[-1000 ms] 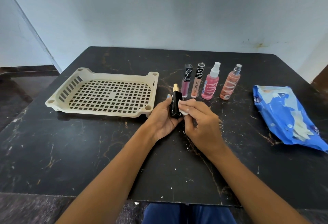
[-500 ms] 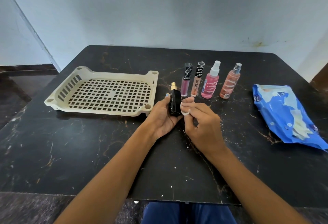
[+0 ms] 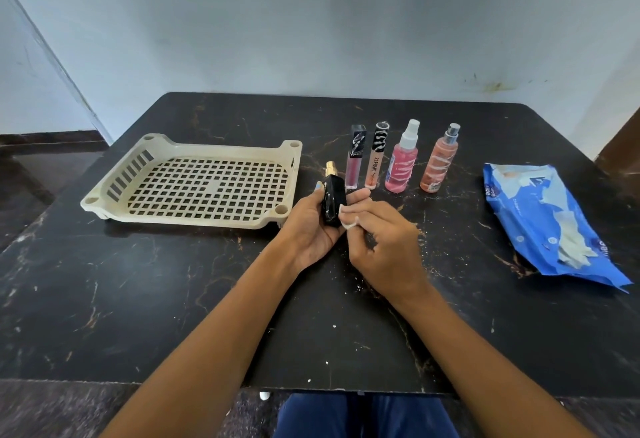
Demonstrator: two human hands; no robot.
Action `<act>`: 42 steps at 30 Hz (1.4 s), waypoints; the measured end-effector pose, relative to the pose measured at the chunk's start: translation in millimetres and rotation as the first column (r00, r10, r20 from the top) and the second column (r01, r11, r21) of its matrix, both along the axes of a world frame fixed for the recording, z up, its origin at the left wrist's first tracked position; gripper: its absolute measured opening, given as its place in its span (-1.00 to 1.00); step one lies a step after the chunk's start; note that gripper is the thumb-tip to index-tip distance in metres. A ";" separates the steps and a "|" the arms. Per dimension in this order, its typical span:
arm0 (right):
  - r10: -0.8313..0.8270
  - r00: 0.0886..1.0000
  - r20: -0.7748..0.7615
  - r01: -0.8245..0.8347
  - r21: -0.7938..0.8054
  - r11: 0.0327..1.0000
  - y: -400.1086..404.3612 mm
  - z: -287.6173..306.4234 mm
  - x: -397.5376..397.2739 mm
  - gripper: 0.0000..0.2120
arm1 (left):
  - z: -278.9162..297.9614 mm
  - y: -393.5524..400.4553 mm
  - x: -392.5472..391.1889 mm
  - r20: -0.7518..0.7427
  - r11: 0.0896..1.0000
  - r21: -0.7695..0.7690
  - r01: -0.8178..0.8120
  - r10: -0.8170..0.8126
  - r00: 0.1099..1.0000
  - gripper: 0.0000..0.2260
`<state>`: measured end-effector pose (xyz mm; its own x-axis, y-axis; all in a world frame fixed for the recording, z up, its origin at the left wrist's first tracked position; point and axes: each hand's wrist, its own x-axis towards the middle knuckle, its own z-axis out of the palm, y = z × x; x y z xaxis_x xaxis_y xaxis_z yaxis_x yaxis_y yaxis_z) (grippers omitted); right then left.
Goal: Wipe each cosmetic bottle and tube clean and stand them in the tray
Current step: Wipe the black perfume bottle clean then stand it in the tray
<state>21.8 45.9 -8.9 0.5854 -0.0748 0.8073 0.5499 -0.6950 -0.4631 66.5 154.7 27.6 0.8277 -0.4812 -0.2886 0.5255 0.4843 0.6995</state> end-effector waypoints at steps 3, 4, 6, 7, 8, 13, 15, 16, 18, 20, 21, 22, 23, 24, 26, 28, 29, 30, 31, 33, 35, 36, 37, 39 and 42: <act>-0.075 0.996 -0.055 0.076 0.028 0.997 -1.9 -0.3 0.9 -0.83 | 0.3 -0.5 0.2 -0.001 1.000 -0.007 -0.012 0.012 1.000 -0.50; -0.073 0.995 -0.060 0.074 0.017 0.997 -1.4 0.3 1.0 -0.82 | -0.2 0.1 0.4 -0.002 1.000 -0.007 -0.007 0.007 1.000 -0.50; -0.007 1.000 -0.025 0.006 -0.024 1.000 0.0 0.5 -0.6 -0.81 | 0.9 1.0 -1.2 -0.009 1.000 -0.001 0.016 -0.016 1.000 -0.48; 0.026 1.000 -0.002 -0.026 -0.034 0.999 0.4 0.5 -1.9 -0.83 | 1.5 1.3 -1.5 -0.013 1.000 -0.003 0.022 -0.022 1.000 -0.47; 0.038 0.999 0.009 -0.038 -0.027 0.999 0.1 0.6 -2.5 -0.85 | 1.5 1.1 -1.3 -0.016 1.000 -0.007 0.018 -0.019 1.000 -0.47; -0.053 0.998 -0.045 0.054 0.023 0.998 0.5 1.3 -0.2 -0.78 | 0.7 0.3 -0.4 0.003 1.000 0.003 0.020 -0.020 1.000 -0.49; 0.001 1.000 -0.026 -0.001 0.018 1.000 0.9 1.5 -1.3 -0.81 | 0.7 0.5 -1.1 0.003 1.000 0.012 0.028 -0.028 1.000 -0.50; 0.027 1.000 -0.013 -0.027 0.025 0.999 0.4 2.0 -2.5 -0.84 | 0.1 1.0 -0.6 0.000 1.000 0.011 0.017 -0.017 1.000 -0.51; 0.041 0.999 0.004 -0.041 0.058 0.997 -1.0 3.5 -4.3 -0.83 | -0.6 2.4 0.3 -0.006 1.000 0.000 -0.015 0.015 1.000 -0.55; 0.021 1.000 0.006 -0.022 0.120 0.993 -2.4 5.1 -4.7 -0.79 | -0.6 3.4 -0.2 -0.002 0.999 0.007 -0.035 0.035 0.999 -0.61; 0.007 1.000 0.005 -0.007 0.147 0.989 -3.2 5.5 -4.3 -0.78 | -0.3 3.6 -0.9 0.000 0.999 0.012 -0.040 0.040 0.999 -0.66; -0.007 1.000 0.002 0.007 0.166 0.986 -3.9 5.8 -3.9 -0.77 | -0.6 3.5 -1.2 0.000 0.999 0.018 -0.047 0.047 0.999 -0.70; -0.017 1.000 -0.003 0.018 0.179 0.984 -4.3 6.3 -3.4 -0.76 | -0.6 3.5 -1.5 -0.004 0.998 0.024 -0.052 0.052 0.999 -0.73; -0.022 1.000 -0.008 0.023 0.188 0.982 -4.7 6.6 -2.8 -0.75 | -1.4 3.6 -1.1 -0.010 0.998 0.029 -0.056 0.057 0.998 -0.72; -0.029 0.999 -0.016 0.032 0.198 0.980 -5.2 6.9 -2.2 -0.74 | -4.0 3.8 0.6 -0.025 0.997 0.032 -0.072 0.073 0.997 -0.67; -0.035 0.999 -0.026 0.039 0.189 0.981 -5.7 6.6 -1.9 -0.73 | -5.8 3.8 1.6 -0.024 0.996 0.043 -0.080 0.081 0.996 -0.67; -0.036 0.999 -0.034 0.042 0.174 0.984 -5.8 6.1 -1.6 -0.73 | -6.0 3.5 1.5 -0.017 0.996 0.048 -0.078 0.079 0.997 -0.68; -0.036 0.998 -0.043 0.042 0.151 0.988 -5.5 5.5 -1.2 -0.72 | -5.8 3.5 1.2 -0.009 0.996 0.050 -0.076 0.076 0.997 -0.69; -0.033 0.998 -0.052 0.039 0.123 0.992 -4.8 5.0 -1.0 -0.71 | -5.4 3.3 0.6 -0.001 0.996 0.047 -0.072 0.072 0.997 -0.69; -0.020 0.998 -0.059 0.023 0.064 0.998 -3.2 3.7 -0.1 -0.71 | -5.3 3.9 0.8 0.013 0.998 0.028 -0.064 0.064 0.998 -0.70; 0.001 0.999 -0.051 0.000 0.025 1.000 -2.9 2.2 0.3 -0.72 | -5.2 5.4 1.9 0.019 0.998 0.003 -0.063 0.062 0.998 -0.71; 0.006 0.999 -0.045 -0.005 0.015 1.000 -3.3 1.7 0.1 -0.73 | -5.1 6.1 2.7 0.027 0.998 -0.006 -0.061 0.061 0.998 -0.72; 0.003 0.999 -0.038 -0.002 0.011 1.000 -3.9 1.2 0.0 -0.74 | -5.3 6.3 3.2 0.040 0.998 -0.011 -0.059 0.059 0.997 -0.73; -0.026 0.999 -0.029 0.026 0.009 1.000 -4.4 0.7 0.1 -0.75 | -5.9 5.2 2.6 0.071 0.999 -0.008 -0.052 0.053 0.996 -0.77; -0.038 0.999 -0.032 0.036 -0.037 0.999 -2.8 1.1 1.5 -0.72 | -7.2 3.0 0.4 0.117 0.999 -0.004 -0.045 0.045 0.992 -0.81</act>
